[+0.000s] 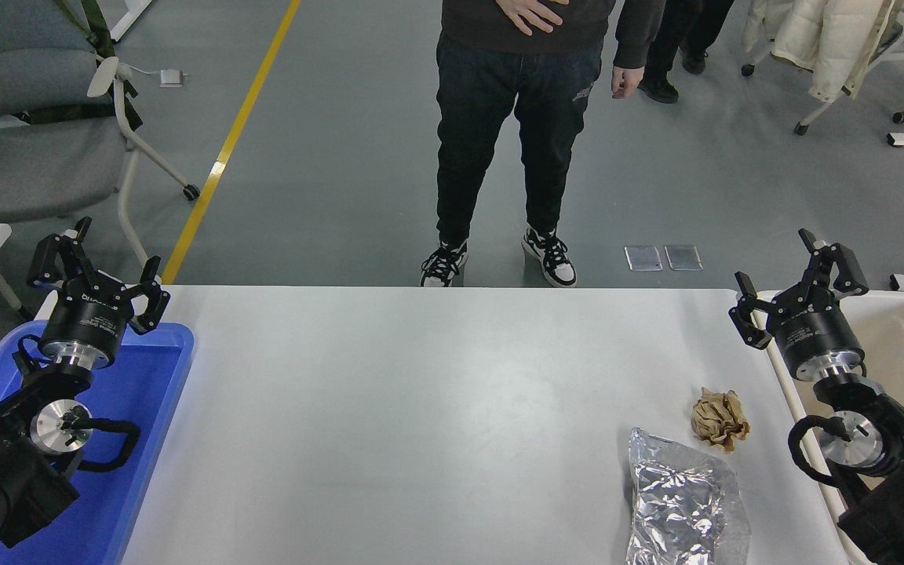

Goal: Clean the table surface

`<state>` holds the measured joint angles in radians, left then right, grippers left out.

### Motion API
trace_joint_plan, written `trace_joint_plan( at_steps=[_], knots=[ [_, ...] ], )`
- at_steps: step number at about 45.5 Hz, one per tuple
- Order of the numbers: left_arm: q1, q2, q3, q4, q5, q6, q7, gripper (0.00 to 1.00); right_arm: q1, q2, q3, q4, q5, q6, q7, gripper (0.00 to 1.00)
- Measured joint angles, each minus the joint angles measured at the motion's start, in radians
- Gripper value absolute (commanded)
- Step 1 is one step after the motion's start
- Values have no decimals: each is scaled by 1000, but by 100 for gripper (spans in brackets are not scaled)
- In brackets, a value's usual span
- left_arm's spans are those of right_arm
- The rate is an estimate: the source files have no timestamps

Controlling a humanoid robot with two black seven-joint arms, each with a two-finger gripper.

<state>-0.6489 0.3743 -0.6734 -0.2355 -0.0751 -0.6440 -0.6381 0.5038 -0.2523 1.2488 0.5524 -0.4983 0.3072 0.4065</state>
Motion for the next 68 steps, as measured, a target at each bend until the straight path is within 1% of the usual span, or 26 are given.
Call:
trace_joint_plan(
  at_steps=[13, 20, 26, 30, 35, 38, 44, 53, 60, 68],
  knots=[
    [0, 0, 0, 0, 0, 0, 0, 100, 15, -30, -67, -12, 4, -35, -4, 99],
    [0, 0, 0, 0, 1, 0, 0, 100, 34, -98, -166, 18, 9, -52, -9, 99],
    [0, 0, 0, 0, 1, 0, 0, 100, 37, -185, -253, 121, 14, -67, -37, 99],
    [0, 0, 0, 0, 1, 0, 0, 100, 34, -247, -288, 207, 17, -79, -106, 99],
    [0, 0, 0, 0, 1, 0, 0, 100, 32, -307, -311, 308, 22, -90, -245, 99],
    [0, 0, 0, 0, 1, 0, 0, 100, 35, -330, -315, 352, 24, -94, -306, 99],
    [0, 0, 0, 0, 1, 0, 0, 100, 37, -361, -324, 437, 25, -99, -398, 99],
    [0, 0, 0, 0, 1, -1, 0, 100, 57, -387, -346, 509, -11, -102, -487, 99],
    [0, 0, 0, 0, 1, -1, 0, 100, 83, -421, -387, 570, -101, -100, -548, 99],
    [0, 0, 0, 0, 1, -2, 0, 100, 122, -475, -475, 664, -214, -97, -593, 99]
  ],
)
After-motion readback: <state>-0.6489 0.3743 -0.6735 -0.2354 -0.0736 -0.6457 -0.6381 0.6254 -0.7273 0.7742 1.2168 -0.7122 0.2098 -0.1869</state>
